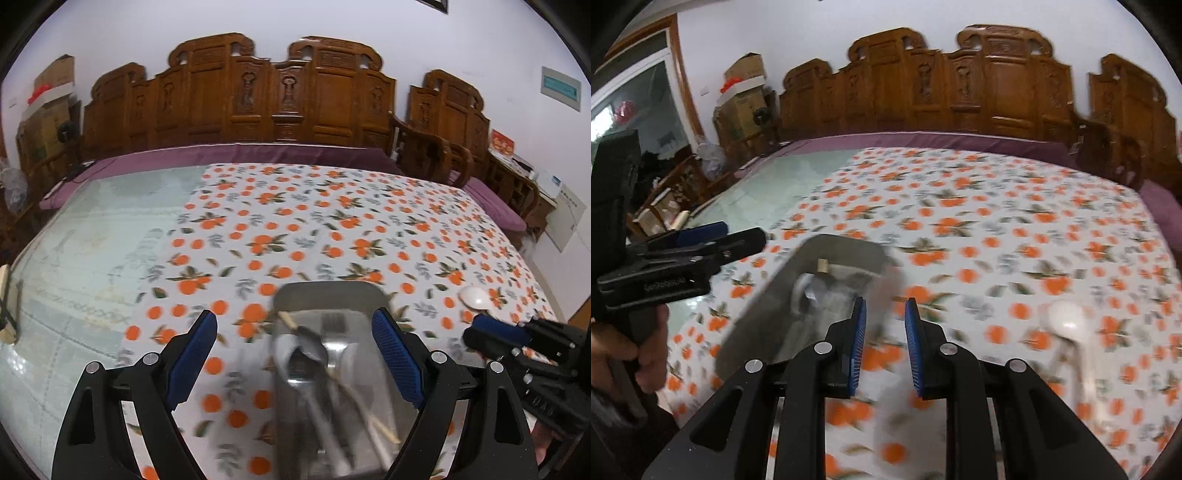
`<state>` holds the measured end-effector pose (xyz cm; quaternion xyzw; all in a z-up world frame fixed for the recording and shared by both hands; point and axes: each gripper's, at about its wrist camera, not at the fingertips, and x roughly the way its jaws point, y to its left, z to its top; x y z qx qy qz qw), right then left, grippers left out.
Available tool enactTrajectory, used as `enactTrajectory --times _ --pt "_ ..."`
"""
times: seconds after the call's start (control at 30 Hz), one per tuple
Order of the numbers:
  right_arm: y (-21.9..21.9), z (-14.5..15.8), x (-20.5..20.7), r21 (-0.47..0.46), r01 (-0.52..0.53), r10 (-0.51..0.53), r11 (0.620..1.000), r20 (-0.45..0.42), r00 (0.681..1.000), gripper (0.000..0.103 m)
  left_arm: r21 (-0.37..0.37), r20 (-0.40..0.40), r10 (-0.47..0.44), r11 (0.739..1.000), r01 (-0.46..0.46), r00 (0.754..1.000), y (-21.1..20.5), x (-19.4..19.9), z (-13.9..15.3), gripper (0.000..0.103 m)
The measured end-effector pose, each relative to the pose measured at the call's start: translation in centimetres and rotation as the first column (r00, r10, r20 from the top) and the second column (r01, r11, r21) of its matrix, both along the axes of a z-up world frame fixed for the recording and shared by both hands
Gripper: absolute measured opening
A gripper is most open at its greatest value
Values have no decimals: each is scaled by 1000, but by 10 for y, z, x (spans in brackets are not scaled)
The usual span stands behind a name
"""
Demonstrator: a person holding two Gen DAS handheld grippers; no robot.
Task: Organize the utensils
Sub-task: 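Lower the white plastic fork into the grey tray and open the right gripper, then grasp a wooden chopstick with the right gripper while the left gripper grasps another chopstick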
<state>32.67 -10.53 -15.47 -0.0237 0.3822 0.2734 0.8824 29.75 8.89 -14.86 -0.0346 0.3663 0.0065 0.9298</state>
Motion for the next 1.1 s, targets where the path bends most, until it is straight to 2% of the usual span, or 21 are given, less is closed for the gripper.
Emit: enactTrajectory --times 0.23,0.37,0.5,0.67,0.9,1.0,1.1 --pt "-78 -8 7 -107 113 -111 988 30 993 24 9 -6 -108 994 108 994 -56 -5 -3 82" --pt "-118 -25 16 -143 197 -195 970 29 980 24 46 -21 -160 986 161 987 -85 -8 -11 82" --pt "-143 -47 25 -166 226 -229 960 -1 973 24 42 -44 -200 979 202 979 -103 -10 -20 82" --pt "-154 -67 37 -188 207 -220 960 -51 974 24 65 -59 -238 968 242 969 -125 -10 -29 82" --pt "-152 -75 43 -174 187 -205 967 -94 974 23 71 -92 -280 955 286 956 -145 -10 -41 82" --pt "-150 -81 51 -172 191 -212 966 -113 971 17 80 -98 -292 950 300 951 -152 -12 -44 82" --pt "-150 -86 56 -184 201 -227 962 -128 965 15 95 -110 -302 945 312 947 -158 -13 -50 82"
